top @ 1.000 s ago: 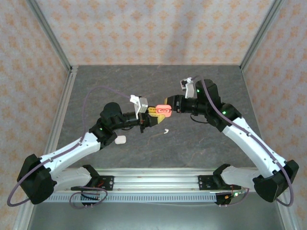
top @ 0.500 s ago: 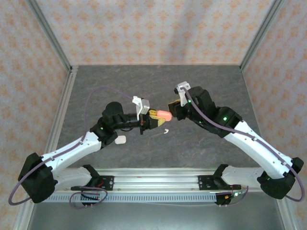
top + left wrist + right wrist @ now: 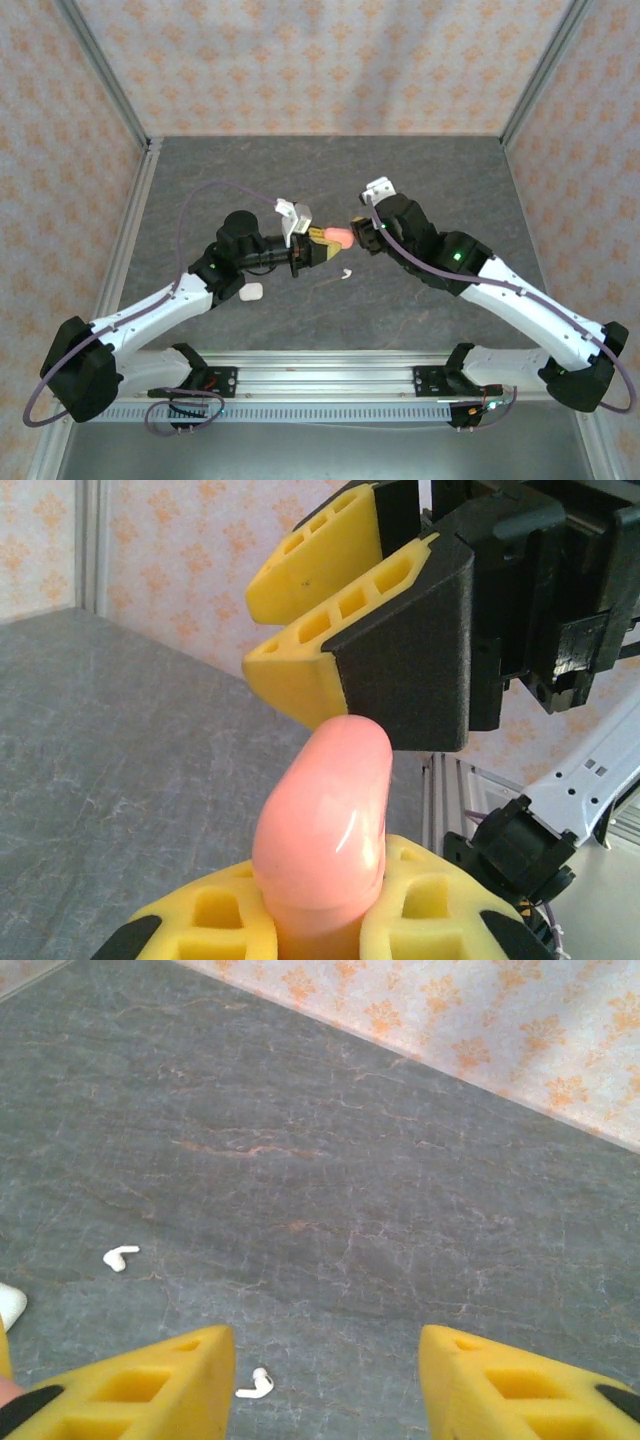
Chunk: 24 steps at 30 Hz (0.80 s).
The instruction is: Insert wireless bluetooth earbuds into charging case
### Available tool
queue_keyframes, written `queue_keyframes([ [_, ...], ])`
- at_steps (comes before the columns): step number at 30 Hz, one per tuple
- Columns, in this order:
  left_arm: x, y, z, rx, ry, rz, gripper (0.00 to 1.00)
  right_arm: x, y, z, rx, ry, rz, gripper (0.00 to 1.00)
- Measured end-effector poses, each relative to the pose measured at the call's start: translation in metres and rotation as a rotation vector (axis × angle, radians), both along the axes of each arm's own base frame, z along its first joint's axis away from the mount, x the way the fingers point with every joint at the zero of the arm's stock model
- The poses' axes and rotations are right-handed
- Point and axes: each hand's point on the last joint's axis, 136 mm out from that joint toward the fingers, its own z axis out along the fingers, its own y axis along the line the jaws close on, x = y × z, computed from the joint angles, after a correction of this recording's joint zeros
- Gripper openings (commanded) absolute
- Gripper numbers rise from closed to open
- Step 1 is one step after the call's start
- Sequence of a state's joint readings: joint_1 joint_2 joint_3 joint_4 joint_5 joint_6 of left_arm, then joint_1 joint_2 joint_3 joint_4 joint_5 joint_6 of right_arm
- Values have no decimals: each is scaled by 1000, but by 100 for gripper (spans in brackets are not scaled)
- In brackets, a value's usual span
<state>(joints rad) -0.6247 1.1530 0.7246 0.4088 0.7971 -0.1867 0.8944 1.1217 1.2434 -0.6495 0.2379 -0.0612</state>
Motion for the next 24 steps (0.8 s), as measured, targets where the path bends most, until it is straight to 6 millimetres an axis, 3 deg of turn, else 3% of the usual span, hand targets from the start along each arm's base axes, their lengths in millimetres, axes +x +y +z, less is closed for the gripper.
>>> queue_keyframes([
  [7,25,17,-1,4,5,113,0,5,-3,8,205,57,7,57],
  [15,40,27,-12,27,32,172,0,14,4,-1,369,158,-7,58],
  [19,59,40,-32,71,83,257,0,32,-6,-25,420,249,-107,58],
  [24,87,50,-85,184,254,353,0,44,-4,-69,436,395,-190,58],
])
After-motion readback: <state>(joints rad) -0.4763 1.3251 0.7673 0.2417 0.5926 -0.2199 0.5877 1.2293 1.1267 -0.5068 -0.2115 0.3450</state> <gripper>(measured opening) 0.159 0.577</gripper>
